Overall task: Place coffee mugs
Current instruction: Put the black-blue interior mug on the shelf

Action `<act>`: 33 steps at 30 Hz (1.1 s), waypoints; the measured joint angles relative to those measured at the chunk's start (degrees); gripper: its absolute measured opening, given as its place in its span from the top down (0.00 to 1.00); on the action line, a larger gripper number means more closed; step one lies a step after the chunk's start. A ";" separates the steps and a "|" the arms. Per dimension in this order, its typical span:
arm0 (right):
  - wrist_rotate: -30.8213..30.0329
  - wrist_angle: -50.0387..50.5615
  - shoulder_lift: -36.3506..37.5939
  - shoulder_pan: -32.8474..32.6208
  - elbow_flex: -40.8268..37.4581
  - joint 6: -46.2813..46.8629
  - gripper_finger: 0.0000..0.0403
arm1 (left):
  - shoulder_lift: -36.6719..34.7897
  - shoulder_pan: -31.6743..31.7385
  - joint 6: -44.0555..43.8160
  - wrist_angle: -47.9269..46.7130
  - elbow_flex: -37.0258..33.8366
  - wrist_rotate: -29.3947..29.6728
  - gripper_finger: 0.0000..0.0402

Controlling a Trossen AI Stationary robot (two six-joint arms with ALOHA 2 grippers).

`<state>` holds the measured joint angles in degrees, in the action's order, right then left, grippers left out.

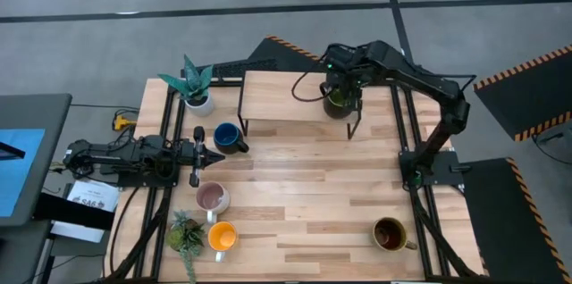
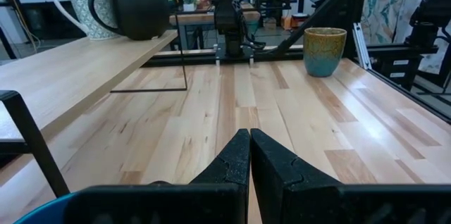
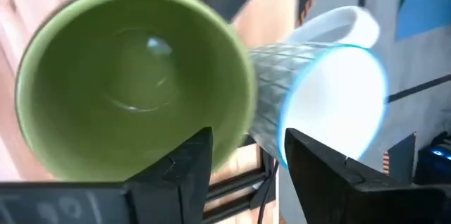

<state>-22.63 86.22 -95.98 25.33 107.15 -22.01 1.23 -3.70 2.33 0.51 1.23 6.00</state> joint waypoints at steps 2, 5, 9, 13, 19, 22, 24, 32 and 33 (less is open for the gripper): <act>0.09 -1.04 1.75 0.47 0.00 1.67 0.50 | 0.00 0.00 0.01 0.00 0.00 0.00 1.00; 3.66 -3.04 5.18 1.77 0.00 5.47 0.50 | 0.00 0.00 0.00 0.00 0.00 0.00 1.00; 12.86 -4.25 10.24 3.69 0.00 11.86 0.51 | 0.00 0.00 0.00 0.00 0.00 0.00 1.00; 22.75 -5.50 15.42 4.59 -0.63 17.09 0.51 | 0.00 0.00 0.00 0.00 0.00 0.00 1.00; 27.75 -12.04 28.35 0.04 -14.41 24.89 0.51 | 0.00 0.02 0.00 0.00 0.00 0.00 1.00; 27.77 -19.60 36.03 -4.88 -24.57 30.74 0.51 | 0.00 0.02 0.00 0.00 0.00 0.00 1.00; 27.81 -26.97 40.58 -8.40 -31.35 34.78 0.51 | 0.00 0.02 0.00 0.00 0.00 0.00 1.00; 27.50 -54.83 48.33 -17.47 -46.61 44.77 0.51 | 0.00 0.07 0.00 0.00 0.00 0.00 1.00; 27.47 -56.36 48.28 -17.91 -46.75 45.44 0.51 | 0.00 0.07 0.00 0.00 0.00 0.05 1.00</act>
<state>4.84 29.87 -47.70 7.42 60.40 23.42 1.23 -3.64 2.33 0.51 1.23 6.05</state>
